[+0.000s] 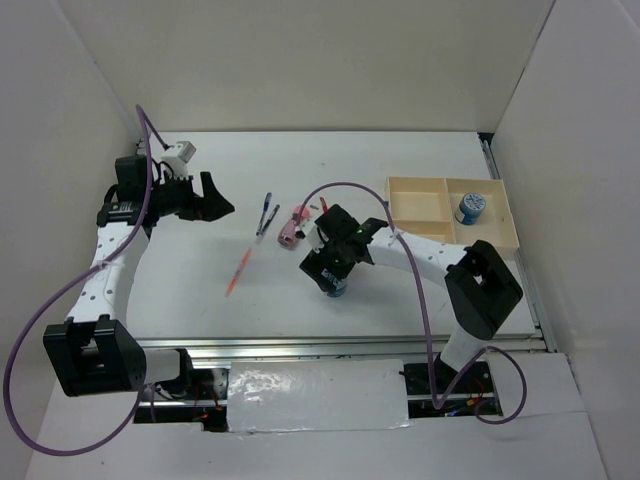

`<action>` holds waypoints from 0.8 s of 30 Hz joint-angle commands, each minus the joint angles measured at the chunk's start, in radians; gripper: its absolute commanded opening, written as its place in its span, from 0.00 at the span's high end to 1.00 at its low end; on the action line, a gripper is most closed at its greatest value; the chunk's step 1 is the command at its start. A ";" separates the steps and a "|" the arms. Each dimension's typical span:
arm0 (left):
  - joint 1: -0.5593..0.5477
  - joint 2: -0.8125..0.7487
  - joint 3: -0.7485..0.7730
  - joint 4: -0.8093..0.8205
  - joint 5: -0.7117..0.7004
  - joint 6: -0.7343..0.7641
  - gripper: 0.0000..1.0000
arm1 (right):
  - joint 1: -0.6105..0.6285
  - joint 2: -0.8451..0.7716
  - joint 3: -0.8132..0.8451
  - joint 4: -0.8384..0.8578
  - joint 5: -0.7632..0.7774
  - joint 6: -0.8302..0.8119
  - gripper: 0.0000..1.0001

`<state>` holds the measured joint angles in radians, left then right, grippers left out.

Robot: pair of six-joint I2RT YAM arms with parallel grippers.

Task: Sort the stationery into containers
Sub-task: Pick up the stationery from the center of the board.

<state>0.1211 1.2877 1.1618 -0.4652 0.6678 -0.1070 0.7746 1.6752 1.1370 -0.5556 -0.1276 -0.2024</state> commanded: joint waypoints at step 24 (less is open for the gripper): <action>-0.210 0.045 -0.005 0.200 -0.131 -0.046 0.01 | -0.961 -0.368 0.159 -0.156 -0.043 -0.103 0.59</action>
<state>-0.0669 1.3071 1.1446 -0.3302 0.5705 -0.1181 -0.0631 1.3022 1.2781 -0.6659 -0.1730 -0.2417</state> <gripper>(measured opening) 0.993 0.729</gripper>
